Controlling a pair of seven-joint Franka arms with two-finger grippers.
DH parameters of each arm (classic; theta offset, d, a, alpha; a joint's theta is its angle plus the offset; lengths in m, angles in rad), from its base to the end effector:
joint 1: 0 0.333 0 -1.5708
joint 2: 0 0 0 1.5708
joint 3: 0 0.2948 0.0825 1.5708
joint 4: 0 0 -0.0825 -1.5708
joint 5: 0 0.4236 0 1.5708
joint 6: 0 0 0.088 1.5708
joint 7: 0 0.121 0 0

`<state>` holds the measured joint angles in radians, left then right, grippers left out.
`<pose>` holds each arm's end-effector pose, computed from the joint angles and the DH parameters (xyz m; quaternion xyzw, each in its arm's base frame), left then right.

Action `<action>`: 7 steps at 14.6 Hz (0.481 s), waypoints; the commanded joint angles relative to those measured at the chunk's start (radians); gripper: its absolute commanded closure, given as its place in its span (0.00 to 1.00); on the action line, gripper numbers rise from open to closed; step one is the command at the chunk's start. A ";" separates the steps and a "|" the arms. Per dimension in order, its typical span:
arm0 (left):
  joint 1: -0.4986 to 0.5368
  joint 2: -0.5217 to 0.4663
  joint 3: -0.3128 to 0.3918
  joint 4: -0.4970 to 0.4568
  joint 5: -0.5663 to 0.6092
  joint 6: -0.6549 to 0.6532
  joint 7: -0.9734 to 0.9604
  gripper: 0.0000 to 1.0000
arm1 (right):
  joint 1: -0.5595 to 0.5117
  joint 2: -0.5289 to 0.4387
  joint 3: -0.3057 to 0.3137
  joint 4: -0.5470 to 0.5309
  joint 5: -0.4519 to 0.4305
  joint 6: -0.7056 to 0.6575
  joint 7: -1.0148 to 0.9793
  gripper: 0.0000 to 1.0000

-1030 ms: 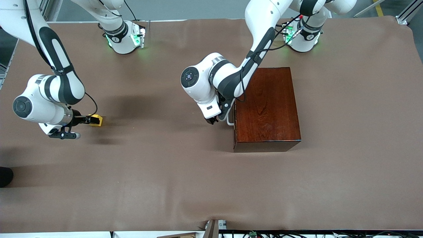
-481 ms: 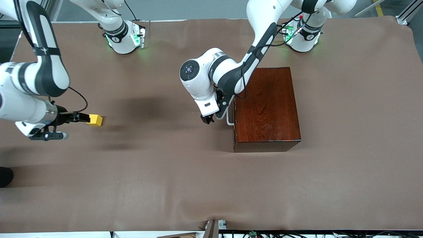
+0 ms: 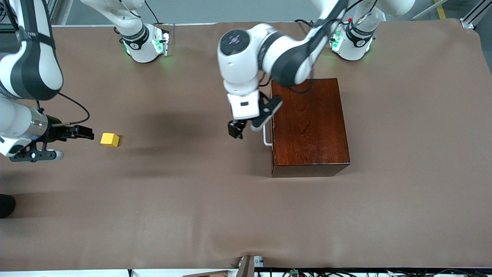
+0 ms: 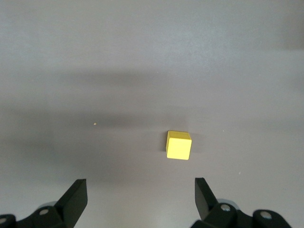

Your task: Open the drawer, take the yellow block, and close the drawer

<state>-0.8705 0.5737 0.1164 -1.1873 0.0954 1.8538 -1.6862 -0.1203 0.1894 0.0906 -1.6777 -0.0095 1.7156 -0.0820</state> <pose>0.5458 -0.5281 0.4275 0.8992 0.4279 0.0892 0.0187 0.6340 -0.0225 0.4298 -0.9968 -0.0269 0.0749 0.0081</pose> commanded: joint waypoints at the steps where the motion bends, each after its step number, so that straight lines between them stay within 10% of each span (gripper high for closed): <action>1: 0.054 -0.086 -0.012 -0.051 0.012 -0.016 0.130 0.00 | 0.014 -0.044 0.009 0.068 -0.006 -0.106 0.011 0.00; 7: 0.172 -0.277 -0.015 -0.188 0.009 -0.048 0.426 0.00 | 0.019 -0.073 0.009 0.207 0.077 -0.300 0.014 0.00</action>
<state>-0.7389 0.4089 0.1148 -1.2573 0.0954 1.8040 -1.3540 -0.1031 0.1330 0.0984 -1.5084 0.0434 1.4621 -0.0801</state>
